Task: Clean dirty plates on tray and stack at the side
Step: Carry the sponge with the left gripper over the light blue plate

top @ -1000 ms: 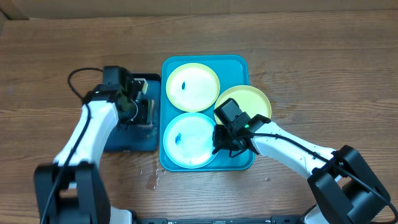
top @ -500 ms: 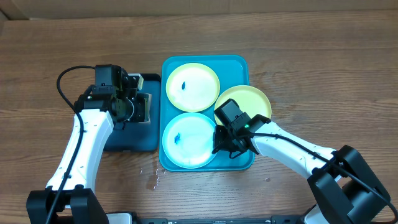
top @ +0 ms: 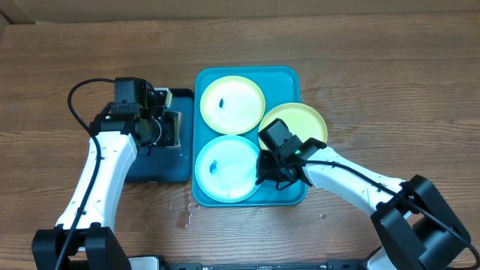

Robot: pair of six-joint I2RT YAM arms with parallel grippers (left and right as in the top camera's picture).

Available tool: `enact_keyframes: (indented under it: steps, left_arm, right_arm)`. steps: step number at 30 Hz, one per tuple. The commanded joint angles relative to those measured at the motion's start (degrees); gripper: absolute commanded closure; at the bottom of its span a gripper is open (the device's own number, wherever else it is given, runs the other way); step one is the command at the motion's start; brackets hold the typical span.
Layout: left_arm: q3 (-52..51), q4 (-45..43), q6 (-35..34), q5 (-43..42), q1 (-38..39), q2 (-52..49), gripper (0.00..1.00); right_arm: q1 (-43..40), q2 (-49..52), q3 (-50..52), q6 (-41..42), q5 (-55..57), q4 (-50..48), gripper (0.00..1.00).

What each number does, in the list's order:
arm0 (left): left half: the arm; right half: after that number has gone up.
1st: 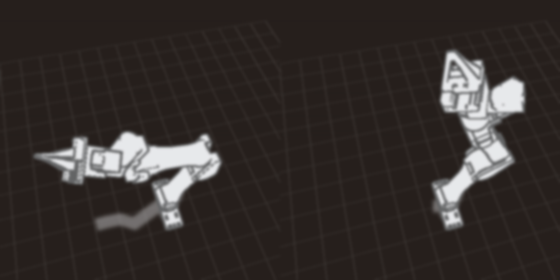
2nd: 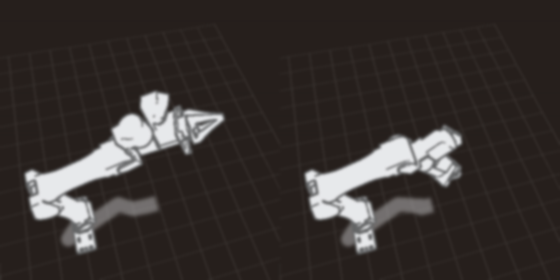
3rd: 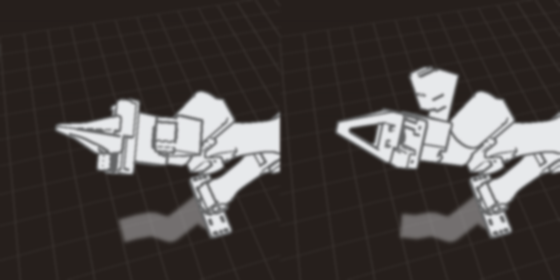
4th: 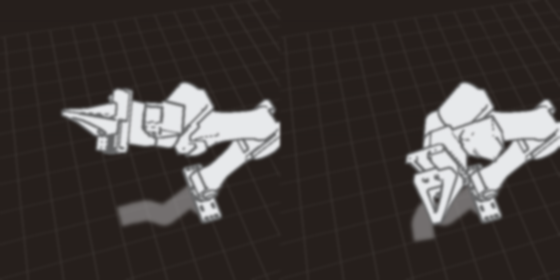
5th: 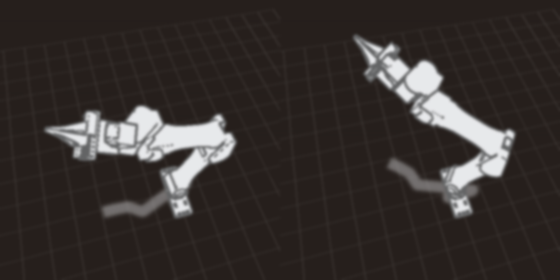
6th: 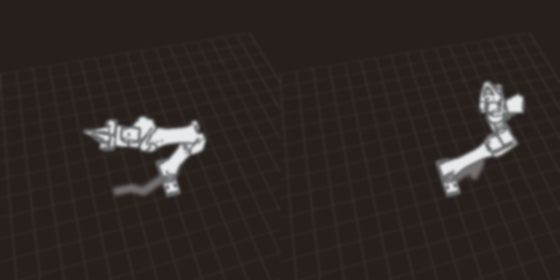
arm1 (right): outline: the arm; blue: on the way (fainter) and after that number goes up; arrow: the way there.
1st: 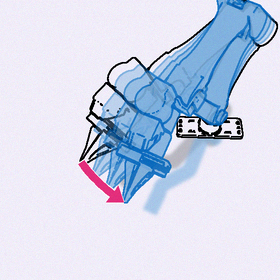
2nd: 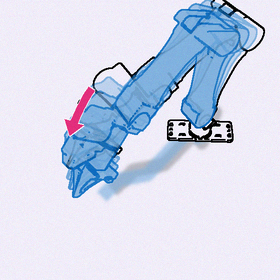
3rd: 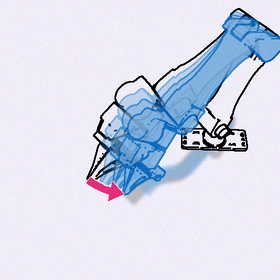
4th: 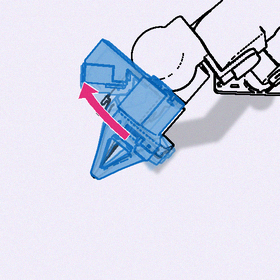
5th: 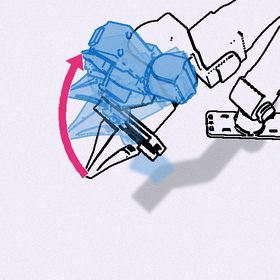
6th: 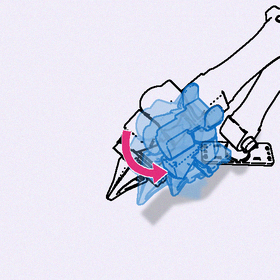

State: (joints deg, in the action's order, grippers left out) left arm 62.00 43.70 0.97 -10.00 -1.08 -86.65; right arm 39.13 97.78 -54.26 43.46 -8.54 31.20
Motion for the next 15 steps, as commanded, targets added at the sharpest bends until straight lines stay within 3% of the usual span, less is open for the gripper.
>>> enact_keyframes:
  steps: [1, 8, 12, 15]
  left_arm:
    - [1.0, -0.2, -1.5, 0.6, 0.4, 0.1, 0.96]
    - [1.0, 0.2, -5.1, 0.8, 0.4, 0.1, 0.96]
    - [1.0, -0.5, -8.1, 8.0, 0.4, 0.1, 0.96]
    - [1.0, -0.5, -8.9, 10.2, 0.4, 0.1, 0.96]
  right_arm:
    - [0.1, 0.1, 0.3, 0.3, 1.0, -0.3, 0.96]
    - [0.1, 0.1, 0.3, 0.3, 1.0, -0.3, 0.96]
    - [0.1, 0.1, 0.3, 0.3, 1.0, -0.3, 0.96]
    - [0.1, 0.1, 0.3, 0.3, 0.9, -0.3, 0.79]
